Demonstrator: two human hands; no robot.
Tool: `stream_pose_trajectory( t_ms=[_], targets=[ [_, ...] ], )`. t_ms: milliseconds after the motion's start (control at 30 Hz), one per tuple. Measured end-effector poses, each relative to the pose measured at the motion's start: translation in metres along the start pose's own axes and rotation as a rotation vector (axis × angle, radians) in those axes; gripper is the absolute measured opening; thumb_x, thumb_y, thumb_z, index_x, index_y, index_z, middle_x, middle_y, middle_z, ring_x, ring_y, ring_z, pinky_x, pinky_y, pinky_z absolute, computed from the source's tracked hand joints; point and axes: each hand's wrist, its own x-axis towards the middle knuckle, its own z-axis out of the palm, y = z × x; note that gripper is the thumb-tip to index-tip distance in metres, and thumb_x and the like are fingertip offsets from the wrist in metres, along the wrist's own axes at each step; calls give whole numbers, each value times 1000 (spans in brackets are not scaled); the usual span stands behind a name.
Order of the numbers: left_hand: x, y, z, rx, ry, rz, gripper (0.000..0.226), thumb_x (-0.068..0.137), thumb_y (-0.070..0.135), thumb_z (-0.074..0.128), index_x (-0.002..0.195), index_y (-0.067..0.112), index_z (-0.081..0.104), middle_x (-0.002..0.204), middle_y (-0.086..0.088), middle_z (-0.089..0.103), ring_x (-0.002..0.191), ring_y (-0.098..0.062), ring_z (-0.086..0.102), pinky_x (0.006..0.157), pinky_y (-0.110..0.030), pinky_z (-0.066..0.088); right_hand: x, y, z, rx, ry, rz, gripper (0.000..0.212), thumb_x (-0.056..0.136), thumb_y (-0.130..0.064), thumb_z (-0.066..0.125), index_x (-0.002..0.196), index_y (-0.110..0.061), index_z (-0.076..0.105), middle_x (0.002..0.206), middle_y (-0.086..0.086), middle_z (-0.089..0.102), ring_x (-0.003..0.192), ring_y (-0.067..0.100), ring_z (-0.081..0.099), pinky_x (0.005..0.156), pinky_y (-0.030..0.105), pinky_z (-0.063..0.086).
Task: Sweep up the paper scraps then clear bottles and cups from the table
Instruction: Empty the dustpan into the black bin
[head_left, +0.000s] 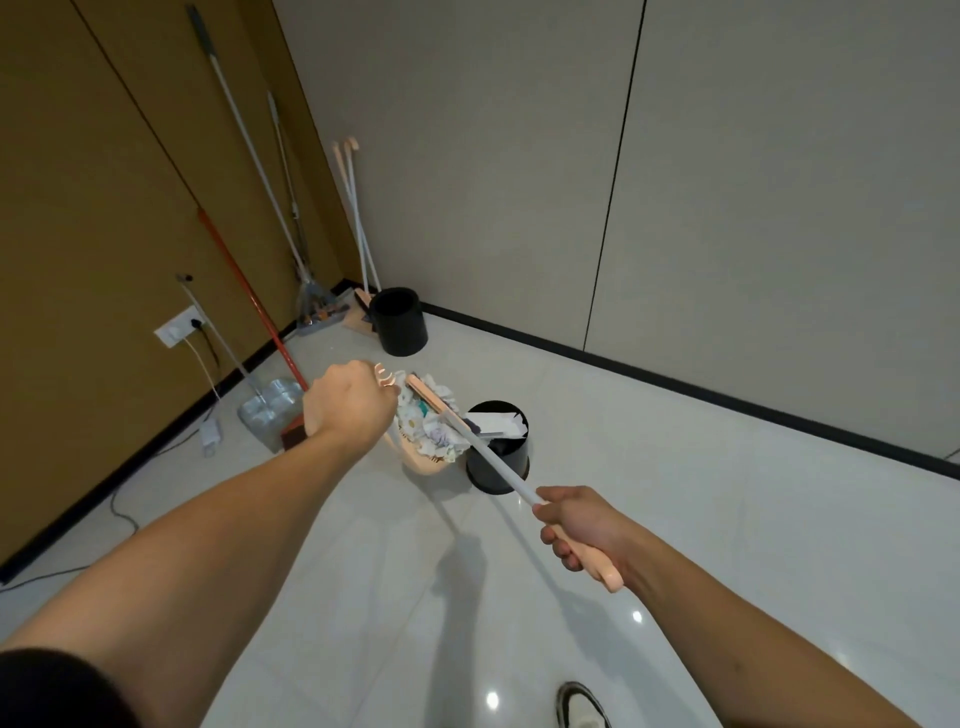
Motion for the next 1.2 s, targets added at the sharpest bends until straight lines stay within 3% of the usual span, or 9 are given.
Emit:
stream_pose_trajectory(
  t_ms=[67, 333, 533, 733, 1000, 1200],
  targets=[
    [-1, 2, 0, 40, 4, 44, 24, 87, 42, 55, 79, 22, 65, 63, 1, 55, 55, -17, 50, 47, -26, 36, -2, 4, 1, 23, 6, -4, 48, 95, -18, 58, 142, -22, 46, 67, 6, 53, 43, 14, 40, 41, 22, 34],
    [3, 7, -4, 106, -36, 137, 26, 88, 42, 54, 80, 19, 64, 72, -3, 61, 66, -24, 58, 59, -33, 50, -3, 10, 14, 31, -7, -11, 24, 95, -18, 56, 117, -27, 52, 70, 7, 51, 44, 14, 39, 42, 22, 33],
    [9, 7, -7, 107, -39, 160, 27, 91, 41, 55, 85, 17, 66, 75, -4, 62, 69, -23, 59, 56, -33, 48, 0, 5, 20, 20, 28, -27, 45, 96, -17, 54, 140, -25, 46, 70, 6, 52, 43, 13, 41, 41, 21, 34],
    [14, 9, -1, 129, -30, 164, 25, 91, 43, 55, 88, 20, 66, 73, -1, 62, 64, -19, 57, 52, -28, 43, -3, 3, 14, 20, 42, -40, 50, 96, -18, 55, 144, -22, 44, 70, 7, 52, 44, 14, 41, 41, 22, 34],
    [21, 13, 2, 129, -18, 213, 21, 91, 42, 56, 92, 22, 64, 73, 0, 61, 65, -20, 57, 52, -28, 44, -6, -3, 10, 76, 55, -44, 42, 97, -17, 55, 137, -23, 47, 69, 7, 51, 43, 14, 40, 40, 22, 33],
    [22, 11, 9, 129, -17, 222, 21, 91, 43, 59, 91, 22, 63, 67, 2, 56, 57, -13, 51, 44, -24, 33, -9, -3, 4, 131, 37, -29, 25, 96, -16, 57, 121, -21, 54, 64, 6, 51, 42, 14, 38, 39, 22, 31]
  ],
)
